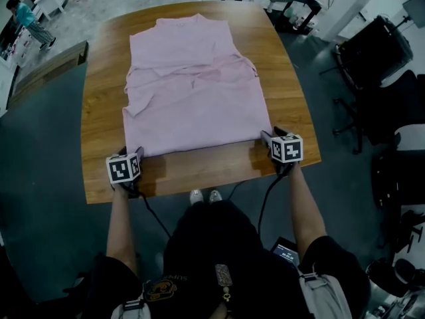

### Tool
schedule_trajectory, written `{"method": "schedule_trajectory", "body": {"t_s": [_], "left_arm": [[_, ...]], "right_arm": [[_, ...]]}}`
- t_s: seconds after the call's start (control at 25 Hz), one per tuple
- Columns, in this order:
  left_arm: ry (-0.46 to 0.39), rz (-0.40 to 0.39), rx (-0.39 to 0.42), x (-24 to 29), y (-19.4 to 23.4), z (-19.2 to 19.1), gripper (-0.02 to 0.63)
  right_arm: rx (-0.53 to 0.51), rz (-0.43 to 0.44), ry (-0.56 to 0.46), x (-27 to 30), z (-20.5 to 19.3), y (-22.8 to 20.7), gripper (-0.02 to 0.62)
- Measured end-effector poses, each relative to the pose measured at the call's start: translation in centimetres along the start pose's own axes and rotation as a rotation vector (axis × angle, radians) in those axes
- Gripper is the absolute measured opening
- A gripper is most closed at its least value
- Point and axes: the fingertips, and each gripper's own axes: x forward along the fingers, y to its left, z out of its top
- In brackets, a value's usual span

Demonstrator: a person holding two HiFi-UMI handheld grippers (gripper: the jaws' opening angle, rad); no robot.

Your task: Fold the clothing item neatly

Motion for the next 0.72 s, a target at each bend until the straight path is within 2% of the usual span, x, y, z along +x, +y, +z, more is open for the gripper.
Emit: {"method": "schedule_trajectory", "body": {"t_s": [0.2, 0.28, 0.4, 0.56, 0.72], "left_arm": [[0.003, -0.004, 0.014, -0.4, -0.3, 0.4, 0.256], [-0.001, -0.002, 0.019, -1.1, -0.4, 0.3, 0.256], [0.005, 0.009, 0.035, -2.0, -0.3, -0.2, 0.256], [0.008, 0.059, 0.125, -3.2, -0.6, -0.2, 0.256], [-0.018, 0.114, 0.212, -4.5, -0.7, 0.0, 0.256]], "right_arm": [[-0.025, 0.135, 0.009, 0.7, -0.4, 0.3, 0.23], [-0.051, 0.138, 0.003, 0.3, -0.4, 0.0, 0.23], [-0.162, 0.111, -0.015, -0.7, 0.2, 0.0, 0.23], [-0.31, 0.142, -0.042, -1.5, 1.4, 1.7, 0.23], [-0.391, 0.184, -0.026, -2.1, 1.1, 3.4, 0.229]]}}
